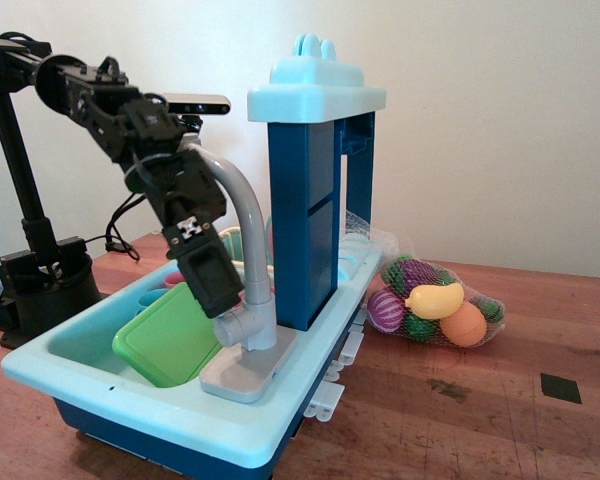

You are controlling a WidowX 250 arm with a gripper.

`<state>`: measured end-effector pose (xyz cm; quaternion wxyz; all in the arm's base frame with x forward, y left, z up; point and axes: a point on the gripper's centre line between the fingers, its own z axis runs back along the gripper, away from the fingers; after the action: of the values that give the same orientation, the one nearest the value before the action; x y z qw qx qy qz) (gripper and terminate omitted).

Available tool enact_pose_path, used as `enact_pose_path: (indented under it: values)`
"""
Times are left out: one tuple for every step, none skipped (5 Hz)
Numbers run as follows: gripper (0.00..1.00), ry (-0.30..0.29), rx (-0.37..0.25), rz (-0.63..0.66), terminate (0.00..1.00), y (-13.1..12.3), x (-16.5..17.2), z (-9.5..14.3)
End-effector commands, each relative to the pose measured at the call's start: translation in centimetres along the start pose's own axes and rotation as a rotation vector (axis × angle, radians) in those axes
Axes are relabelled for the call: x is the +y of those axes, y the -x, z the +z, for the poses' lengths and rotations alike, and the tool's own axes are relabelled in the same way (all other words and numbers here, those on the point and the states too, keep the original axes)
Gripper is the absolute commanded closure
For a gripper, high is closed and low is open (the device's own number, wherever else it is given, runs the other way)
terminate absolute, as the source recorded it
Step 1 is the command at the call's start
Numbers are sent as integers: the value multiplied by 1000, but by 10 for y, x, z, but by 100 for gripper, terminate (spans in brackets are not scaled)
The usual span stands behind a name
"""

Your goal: Turn lever vertical to front

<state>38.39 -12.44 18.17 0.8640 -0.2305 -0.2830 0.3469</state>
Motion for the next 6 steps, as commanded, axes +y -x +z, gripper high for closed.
enact_pose_path:
  values:
    - [0,-15,-37,41,0,2,27,-10]
    - [0,-40,-43,71,0,12,50,-16]
    - [0,-116,-15,123,0,37,85,-6]
    - [0,-194,35,247,0,81,119,14]
    - [0,-286,-20,312,0,102,120,70]
    - [0,-406,-77,273,0,103,123,142]
